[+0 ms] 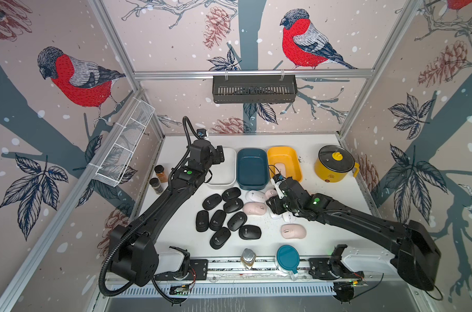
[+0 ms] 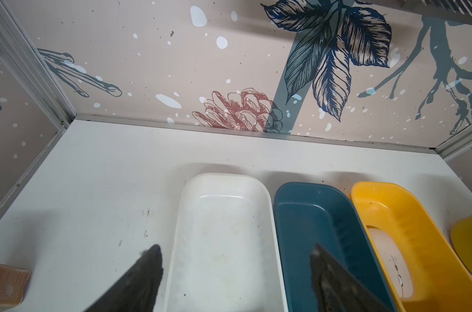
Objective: Place the mice by color into the storage box
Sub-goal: Pick up the mouse from the center of the board.
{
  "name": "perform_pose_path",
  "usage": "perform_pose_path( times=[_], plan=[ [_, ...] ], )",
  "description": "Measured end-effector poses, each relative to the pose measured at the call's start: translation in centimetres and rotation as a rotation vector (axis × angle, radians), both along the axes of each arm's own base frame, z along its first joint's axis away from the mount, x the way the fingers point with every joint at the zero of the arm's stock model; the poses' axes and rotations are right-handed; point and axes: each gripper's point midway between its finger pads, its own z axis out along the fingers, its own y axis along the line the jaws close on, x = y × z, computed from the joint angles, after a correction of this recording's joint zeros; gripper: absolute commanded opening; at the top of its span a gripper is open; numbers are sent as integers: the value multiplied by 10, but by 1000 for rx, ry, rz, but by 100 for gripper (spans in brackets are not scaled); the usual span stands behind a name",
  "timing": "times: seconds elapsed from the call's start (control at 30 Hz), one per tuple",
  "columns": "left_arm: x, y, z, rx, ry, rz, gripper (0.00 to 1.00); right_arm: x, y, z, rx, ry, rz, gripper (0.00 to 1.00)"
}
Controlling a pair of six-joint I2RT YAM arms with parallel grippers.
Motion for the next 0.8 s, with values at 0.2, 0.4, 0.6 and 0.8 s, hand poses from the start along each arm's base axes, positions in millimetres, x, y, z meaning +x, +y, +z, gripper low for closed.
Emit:
perform_pose_path(
  times=[0.2, 0.4, 0.6, 0.8],
  plan=[
    [7, 1, 0, 57, -6, 1, 85, 19, -19, 19, 44, -34, -76, 54],
    [3, 0, -24, 75, 18, -20, 85, 45, -36, 33, 63, -58, -162, 53],
    [0, -3, -25, 61, 12, -40, 85, 74, -51, 49, 67, -82, -240, 53],
    [0, -4, -26, 51, 13, -41, 85, 102, -71, 47, 31, -82, -306, 53]
  ],
)
